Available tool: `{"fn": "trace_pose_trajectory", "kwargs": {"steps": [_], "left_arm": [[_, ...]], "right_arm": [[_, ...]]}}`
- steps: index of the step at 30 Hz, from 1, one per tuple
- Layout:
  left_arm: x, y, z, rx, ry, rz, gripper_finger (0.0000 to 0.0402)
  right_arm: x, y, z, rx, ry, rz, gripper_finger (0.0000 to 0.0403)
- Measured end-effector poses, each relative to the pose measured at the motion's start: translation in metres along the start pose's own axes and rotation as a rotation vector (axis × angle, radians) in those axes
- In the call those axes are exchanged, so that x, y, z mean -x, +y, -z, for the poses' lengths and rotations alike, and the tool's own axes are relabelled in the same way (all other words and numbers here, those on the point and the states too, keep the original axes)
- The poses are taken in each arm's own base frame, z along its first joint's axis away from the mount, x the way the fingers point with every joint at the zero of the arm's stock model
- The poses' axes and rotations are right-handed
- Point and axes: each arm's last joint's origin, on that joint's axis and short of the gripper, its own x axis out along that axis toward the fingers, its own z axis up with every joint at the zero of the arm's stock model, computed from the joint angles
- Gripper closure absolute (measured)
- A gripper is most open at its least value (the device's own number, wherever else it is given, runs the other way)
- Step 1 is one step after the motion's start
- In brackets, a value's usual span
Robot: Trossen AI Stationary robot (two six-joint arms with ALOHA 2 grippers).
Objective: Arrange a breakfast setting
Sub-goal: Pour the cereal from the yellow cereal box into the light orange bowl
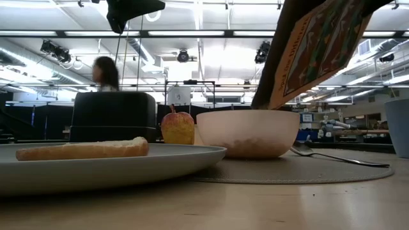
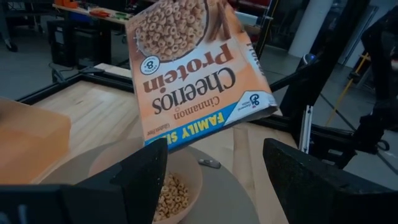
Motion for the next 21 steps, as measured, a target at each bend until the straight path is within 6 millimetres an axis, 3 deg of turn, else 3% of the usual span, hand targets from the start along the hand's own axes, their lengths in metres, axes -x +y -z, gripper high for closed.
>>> {"fn": "trace_pose_trajectory", "kwargs": {"steps": [9,12,21], "left_arm": [[0.000,-0.002,-0.004,0.013,-0.039,0.013,0.0127],[0.000,-0.002,-0.004,0.013,-0.039,0.013,0.0127],[0.000,-0.002,-0.005,0.006,-0.049,0.016,0.0127]], "right_arm": [[0.008,0.000,0.020,-0.108,-0.024,0.007,0.0192],[0.008,0.001,0.019,-0.128,-0.059,-0.060,0.0192],[0.005,0.000,0.014,-0.108,-0.032,-0.038,0.0192]]}}
